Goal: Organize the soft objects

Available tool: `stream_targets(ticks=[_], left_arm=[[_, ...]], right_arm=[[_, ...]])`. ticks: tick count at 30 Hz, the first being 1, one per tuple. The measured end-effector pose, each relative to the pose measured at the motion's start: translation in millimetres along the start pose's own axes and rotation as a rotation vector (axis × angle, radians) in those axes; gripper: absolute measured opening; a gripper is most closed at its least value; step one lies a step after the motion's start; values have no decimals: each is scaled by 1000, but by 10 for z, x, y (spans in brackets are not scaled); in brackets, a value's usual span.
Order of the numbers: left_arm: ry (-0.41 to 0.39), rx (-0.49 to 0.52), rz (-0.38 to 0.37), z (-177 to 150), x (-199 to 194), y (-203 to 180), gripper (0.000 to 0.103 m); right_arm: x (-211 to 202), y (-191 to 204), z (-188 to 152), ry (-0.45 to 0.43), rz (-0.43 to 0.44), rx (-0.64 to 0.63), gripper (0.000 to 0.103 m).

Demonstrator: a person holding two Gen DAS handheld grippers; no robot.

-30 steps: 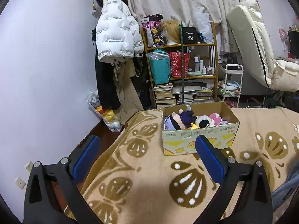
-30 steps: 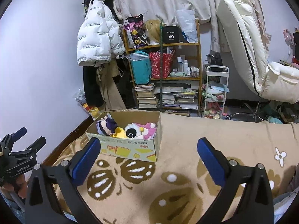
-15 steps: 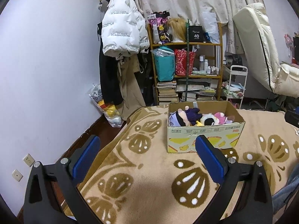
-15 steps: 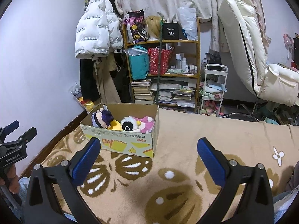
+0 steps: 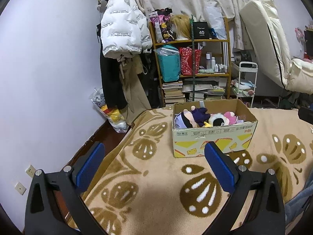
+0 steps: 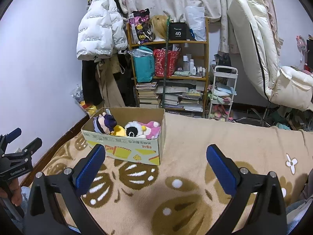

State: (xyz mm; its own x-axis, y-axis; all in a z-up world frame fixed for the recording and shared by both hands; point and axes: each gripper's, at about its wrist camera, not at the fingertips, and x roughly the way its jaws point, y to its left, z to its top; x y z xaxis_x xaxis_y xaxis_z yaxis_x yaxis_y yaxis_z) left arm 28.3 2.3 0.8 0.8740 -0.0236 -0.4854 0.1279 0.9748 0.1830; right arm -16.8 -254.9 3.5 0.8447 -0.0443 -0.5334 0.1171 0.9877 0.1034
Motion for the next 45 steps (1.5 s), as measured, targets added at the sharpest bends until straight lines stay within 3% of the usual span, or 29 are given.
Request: stream_targets(ticks=[45], left_arm=[[24, 34, -1, -56, 36, -89, 100]], right_arm=[[44, -47, -72, 19, -4, 4, 103]])
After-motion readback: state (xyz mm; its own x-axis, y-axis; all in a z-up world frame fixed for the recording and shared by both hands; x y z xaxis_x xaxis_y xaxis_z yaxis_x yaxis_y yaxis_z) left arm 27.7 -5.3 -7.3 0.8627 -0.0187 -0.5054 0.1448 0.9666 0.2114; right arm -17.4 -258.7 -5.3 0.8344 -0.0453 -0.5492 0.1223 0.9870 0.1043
